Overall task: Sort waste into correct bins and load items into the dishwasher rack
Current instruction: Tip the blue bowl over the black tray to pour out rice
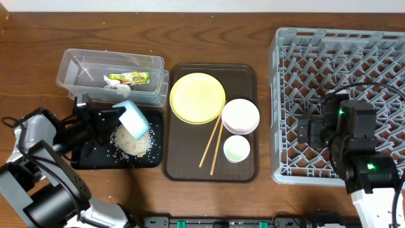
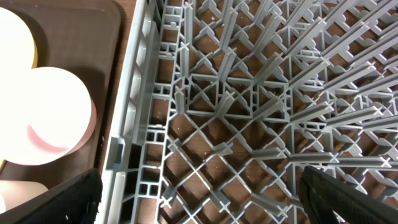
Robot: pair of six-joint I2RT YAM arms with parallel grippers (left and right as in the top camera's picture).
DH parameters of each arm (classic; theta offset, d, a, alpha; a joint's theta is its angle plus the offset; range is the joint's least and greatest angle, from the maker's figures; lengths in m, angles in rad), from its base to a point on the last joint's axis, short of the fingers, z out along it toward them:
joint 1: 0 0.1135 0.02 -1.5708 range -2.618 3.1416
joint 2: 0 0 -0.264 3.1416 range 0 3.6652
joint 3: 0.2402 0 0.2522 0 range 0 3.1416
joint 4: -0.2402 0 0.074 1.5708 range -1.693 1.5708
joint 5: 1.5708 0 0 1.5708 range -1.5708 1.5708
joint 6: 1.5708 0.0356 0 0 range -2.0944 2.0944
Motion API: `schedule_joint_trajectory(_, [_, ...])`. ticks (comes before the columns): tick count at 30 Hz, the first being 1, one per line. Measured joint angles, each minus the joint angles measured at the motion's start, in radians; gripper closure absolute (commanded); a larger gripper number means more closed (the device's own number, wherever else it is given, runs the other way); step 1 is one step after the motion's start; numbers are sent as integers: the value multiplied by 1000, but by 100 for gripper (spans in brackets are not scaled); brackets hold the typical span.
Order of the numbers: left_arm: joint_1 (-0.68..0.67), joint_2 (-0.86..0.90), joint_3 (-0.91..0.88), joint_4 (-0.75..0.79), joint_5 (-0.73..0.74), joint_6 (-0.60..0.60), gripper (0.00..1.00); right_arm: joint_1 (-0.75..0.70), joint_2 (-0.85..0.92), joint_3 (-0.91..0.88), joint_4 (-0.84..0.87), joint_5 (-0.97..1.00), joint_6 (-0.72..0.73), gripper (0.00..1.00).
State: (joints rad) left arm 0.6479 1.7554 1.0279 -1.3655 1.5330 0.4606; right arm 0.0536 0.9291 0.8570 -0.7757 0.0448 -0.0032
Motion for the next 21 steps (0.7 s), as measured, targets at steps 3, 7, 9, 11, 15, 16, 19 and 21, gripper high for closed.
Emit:
schedule_joint_trajectory(3, [0,0,0,31,8,10,94,0,0,0,0,0,0,1])
schedule_joint_trajectory(7, [1,0,-1,130,-15,40,94,0,0,0,-2,0,0,1])
schedule_joint_trajectory(9, [2,0,-1,137,-28,43,94,0,0,0,-2,0,0,1])
schedule_joint_trajectory(11, [3,0,-1,137,-41,37,94,0,0,0,-2,0,0,1])
schedule_joint_trajectory(15, [3,0,-1,134,-43,-13,94,0,0,0,-2,0,0,1])
schedule_joint_trajectory(16, [3,0,-1,132,-37,-18,94,0,0,0,-2,0,0,1])
schedule_joint_trajectory(19, [3,0,-1,144,-13,-29,94,0,0,0,-2,0,0,1])
schedule_joint_trajectory(21, [3,0,-1,182,-16,-48,94,0,0,0,-2,0,0,1])
